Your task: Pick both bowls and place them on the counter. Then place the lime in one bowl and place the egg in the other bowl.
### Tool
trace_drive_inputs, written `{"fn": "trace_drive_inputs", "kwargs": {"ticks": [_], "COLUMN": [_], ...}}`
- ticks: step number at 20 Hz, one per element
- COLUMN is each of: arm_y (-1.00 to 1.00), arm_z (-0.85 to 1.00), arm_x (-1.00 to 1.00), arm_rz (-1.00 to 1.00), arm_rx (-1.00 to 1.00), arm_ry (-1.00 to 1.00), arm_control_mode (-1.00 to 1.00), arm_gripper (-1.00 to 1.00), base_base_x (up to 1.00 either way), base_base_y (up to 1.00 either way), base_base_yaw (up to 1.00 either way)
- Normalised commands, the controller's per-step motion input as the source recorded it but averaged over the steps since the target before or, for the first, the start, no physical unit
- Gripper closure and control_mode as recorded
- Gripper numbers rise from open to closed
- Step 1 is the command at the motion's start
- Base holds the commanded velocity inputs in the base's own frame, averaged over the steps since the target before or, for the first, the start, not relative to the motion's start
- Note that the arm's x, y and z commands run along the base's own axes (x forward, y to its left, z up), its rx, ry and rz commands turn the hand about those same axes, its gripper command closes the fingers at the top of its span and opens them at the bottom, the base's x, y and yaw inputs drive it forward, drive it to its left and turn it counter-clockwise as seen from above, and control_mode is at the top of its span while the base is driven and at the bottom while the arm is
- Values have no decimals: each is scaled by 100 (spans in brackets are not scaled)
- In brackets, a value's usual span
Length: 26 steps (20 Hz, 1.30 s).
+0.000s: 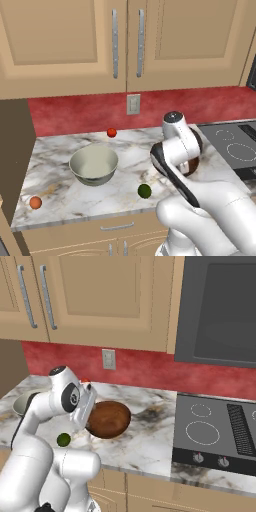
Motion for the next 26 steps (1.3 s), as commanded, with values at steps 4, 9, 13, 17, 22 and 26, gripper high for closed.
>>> {"fn": "trace_drive_inputs", "kwargs": {"ticks": [4,9,13,17,22,26], "arm_y": [41,48,47,34,38,18], "arm_z": [18,0,-2,-2,0,0], "arm_x": [-28,-52,-59,-53,-32,-1], "arm_rz": [-5,-20,-34,-42,-51,-47], "arm_rx": [-1,3,9,9,8,8], "arm_ry": [0,-3,-4,-4,-9,-22], "arm_control_mode": [-100,-100,-100,-100,-100,-100], "arm_gripper": [-100,-100,-100,-100,-100,-100], "base_base_x": [0,0,0,0,0,0], "base_base_y": [0,0,0,0,0,0], "base_base_yaw": [0,0,0,0,0,0]}}
